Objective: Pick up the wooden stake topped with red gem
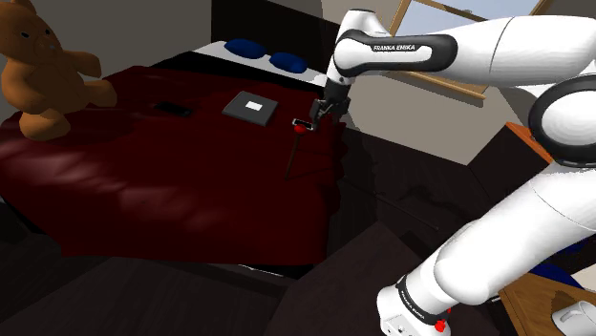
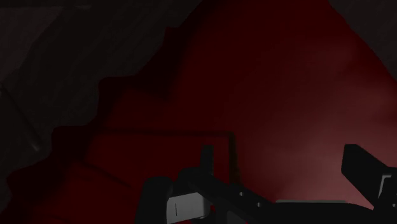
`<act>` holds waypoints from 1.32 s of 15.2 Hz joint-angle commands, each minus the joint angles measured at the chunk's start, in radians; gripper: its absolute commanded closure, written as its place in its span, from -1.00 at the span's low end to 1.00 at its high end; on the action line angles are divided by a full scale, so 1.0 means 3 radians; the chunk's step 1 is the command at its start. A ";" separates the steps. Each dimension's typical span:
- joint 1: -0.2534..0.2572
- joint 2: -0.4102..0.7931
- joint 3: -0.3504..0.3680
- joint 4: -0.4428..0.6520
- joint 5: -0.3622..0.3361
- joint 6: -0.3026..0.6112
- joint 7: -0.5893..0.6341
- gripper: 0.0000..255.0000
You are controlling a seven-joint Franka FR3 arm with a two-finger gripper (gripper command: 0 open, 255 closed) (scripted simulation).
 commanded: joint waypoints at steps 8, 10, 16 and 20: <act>-0.0080 0.1164 -0.0044 0.1067 0.0120 0.0147 -0.0134 -1.00; -0.0094 0.1321 -0.0045 0.1242 0.0136 0.0136 -0.0151 -1.00; -0.0094 0.1393 -0.0044 0.1075 0.0139 0.0375 -0.0151 -1.00; -0.0092 0.1421 -0.0042 0.1042 0.0139 0.0436 -0.0147 1.00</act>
